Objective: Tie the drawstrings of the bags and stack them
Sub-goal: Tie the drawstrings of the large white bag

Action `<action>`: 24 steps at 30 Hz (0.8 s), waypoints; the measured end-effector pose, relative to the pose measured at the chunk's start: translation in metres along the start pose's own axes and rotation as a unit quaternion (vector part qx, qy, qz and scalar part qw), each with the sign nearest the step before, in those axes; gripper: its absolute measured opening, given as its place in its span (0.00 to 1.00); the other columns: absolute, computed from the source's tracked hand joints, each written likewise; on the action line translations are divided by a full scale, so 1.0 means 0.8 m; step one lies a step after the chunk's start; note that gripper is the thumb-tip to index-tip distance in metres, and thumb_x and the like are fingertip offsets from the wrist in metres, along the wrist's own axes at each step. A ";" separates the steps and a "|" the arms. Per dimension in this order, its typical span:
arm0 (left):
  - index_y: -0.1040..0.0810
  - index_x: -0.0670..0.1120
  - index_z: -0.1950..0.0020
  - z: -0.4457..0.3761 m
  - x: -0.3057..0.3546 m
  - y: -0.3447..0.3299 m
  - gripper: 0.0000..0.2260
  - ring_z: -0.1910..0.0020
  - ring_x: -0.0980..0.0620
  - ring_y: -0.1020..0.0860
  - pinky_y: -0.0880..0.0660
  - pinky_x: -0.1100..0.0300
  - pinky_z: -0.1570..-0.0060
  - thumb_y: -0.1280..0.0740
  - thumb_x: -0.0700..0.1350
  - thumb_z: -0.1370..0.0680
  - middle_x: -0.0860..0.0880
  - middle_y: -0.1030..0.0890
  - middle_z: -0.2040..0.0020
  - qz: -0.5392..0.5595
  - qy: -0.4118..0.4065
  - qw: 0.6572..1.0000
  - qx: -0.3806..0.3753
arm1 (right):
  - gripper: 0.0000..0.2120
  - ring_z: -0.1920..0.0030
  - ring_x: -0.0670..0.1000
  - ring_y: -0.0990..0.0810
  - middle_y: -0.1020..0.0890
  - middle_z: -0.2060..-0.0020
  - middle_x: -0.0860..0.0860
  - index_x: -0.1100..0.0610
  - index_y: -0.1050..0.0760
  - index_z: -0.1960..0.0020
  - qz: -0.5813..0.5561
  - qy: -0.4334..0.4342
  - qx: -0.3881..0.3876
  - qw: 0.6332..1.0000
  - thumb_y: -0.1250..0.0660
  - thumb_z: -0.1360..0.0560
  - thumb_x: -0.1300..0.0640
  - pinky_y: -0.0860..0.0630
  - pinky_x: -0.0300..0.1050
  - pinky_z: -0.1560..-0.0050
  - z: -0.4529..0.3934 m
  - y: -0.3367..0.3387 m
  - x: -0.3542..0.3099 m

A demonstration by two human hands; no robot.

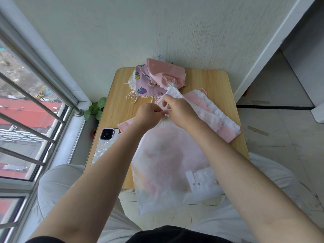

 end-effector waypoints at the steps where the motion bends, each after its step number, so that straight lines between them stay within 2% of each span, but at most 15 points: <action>1: 0.16 0.44 0.54 0.000 0.000 -0.001 0.08 0.57 0.51 0.24 0.31 0.60 0.60 0.31 0.47 0.23 0.53 0.22 0.61 0.001 0.003 1.000 -0.003 | 0.04 0.57 0.59 0.22 0.21 0.59 0.55 0.60 0.28 0.49 0.004 0.005 0.001 1.000 0.35 0.23 0.64 0.23 0.51 0.57 0.001 0.000 -0.001; 3: 0.16 0.44 0.54 -0.001 -0.001 -0.002 0.08 0.57 0.51 0.24 0.32 0.60 0.61 0.30 0.48 0.23 0.52 0.22 0.60 0.004 0.006 1.000 -0.006 | 0.02 0.56 0.59 0.21 0.19 0.58 0.55 0.61 0.26 0.51 0.007 0.005 -0.001 1.000 0.35 0.24 0.64 0.23 0.52 0.56 0.001 -0.001 -0.001; 6: 0.16 0.43 0.53 -0.002 0.000 -0.002 0.08 0.58 0.51 0.26 0.32 0.62 0.65 0.30 0.47 0.23 0.50 0.22 0.60 -0.001 0.006 1.000 -0.008 | 0.05 0.54 0.59 0.20 0.17 0.57 0.57 0.60 0.22 0.52 0.010 -0.003 -0.010 1.000 0.36 0.24 0.63 0.22 0.52 0.54 -0.001 -0.003 0.000; 8: 0.16 0.42 0.53 -0.003 0.001 -0.002 0.08 0.57 0.50 0.25 0.30 0.59 0.61 0.30 0.47 0.23 0.48 0.20 0.58 -0.004 0.004 1.000 -0.008 | 0.07 0.54 0.59 0.20 0.17 0.56 0.58 0.60 0.20 0.50 0.036 -0.002 -0.019 0.999 0.37 0.23 0.64 0.22 0.51 0.54 -0.001 -0.004 -0.001; 11: 0.15 0.42 0.53 -0.002 0.002 -0.002 0.08 0.56 0.48 0.23 0.28 0.56 0.57 0.30 0.46 0.24 0.45 0.18 0.56 -0.007 -0.001 1.000 0.001 | 0.09 0.53 0.59 0.21 0.19 0.54 0.59 0.61 0.22 0.47 0.105 0.000 -0.040 0.994 0.39 0.23 0.66 0.24 0.48 0.56 -0.001 -0.006 -0.003; 14: 0.15 0.43 0.54 -0.002 0.003 -0.002 0.08 0.56 0.49 0.23 0.29 0.58 0.58 0.30 0.46 0.24 0.47 0.17 0.55 -0.018 -0.017 1.000 0.015 | 0.11 0.50 0.60 0.22 0.20 0.52 0.59 0.63 0.25 0.45 0.162 0.000 -0.052 0.985 0.42 0.24 0.69 0.31 0.46 0.59 -0.001 -0.008 -0.008; 16: 0.15 0.44 0.54 -0.001 0.004 -0.002 0.08 0.55 0.48 0.22 0.26 0.56 0.57 0.30 0.46 0.24 0.47 0.17 0.56 -0.026 -0.029 0.999 0.021 | 0.11 0.49 0.60 0.22 0.20 0.50 0.60 0.64 0.26 0.44 0.168 -0.006 -0.062 0.984 0.43 0.23 0.69 0.33 0.45 0.58 0.000 -0.009 -0.008; 20: 0.15 0.44 0.52 0.001 0.005 -0.004 0.07 0.54 0.46 0.22 0.27 0.53 0.56 0.31 0.46 0.23 0.46 0.17 0.55 -0.062 -0.060 0.996 0.028 | 0.06 0.48 0.58 0.22 0.20 0.49 0.58 0.62 0.24 0.47 0.062 -0.065 -0.098 0.991 0.39 0.21 0.64 0.31 0.44 0.55 -0.006 -0.018 0.013; 22: 0.16 0.45 0.50 0.001 0.005 -0.005 0.08 0.55 0.48 0.24 0.32 0.58 0.59 0.32 0.46 0.23 0.47 0.20 0.54 -0.076 -0.076 0.994 0.037 | 0.07 0.54 0.55 0.23 0.21 0.59 0.53 0.58 0.23 0.57 -0.028 -0.112 -0.129 0.985 0.37 0.20 0.60 0.32 0.40 0.60 -0.009 -0.024 0.029; 24: 0.16 0.45 0.48 0.002 0.004 -0.006 0.08 0.57 0.51 0.27 0.36 0.61 0.59 0.31 0.47 0.23 0.49 0.22 0.54 -0.079 -0.085 0.992 0.045 | 0.09 0.60 0.50 0.25 0.22 0.65 0.49 0.58 0.21 0.59 -0.121 -0.158 -0.140 0.970 0.34 0.21 0.58 0.33 0.38 0.64 -0.010 -0.026 0.041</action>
Point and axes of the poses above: each hand's wrist, its own z-axis away from the middle knuckle, its own y-axis out of the back of the hand, x = y × z, the point moved 8 cm from there along -z, towards the middle knuckle
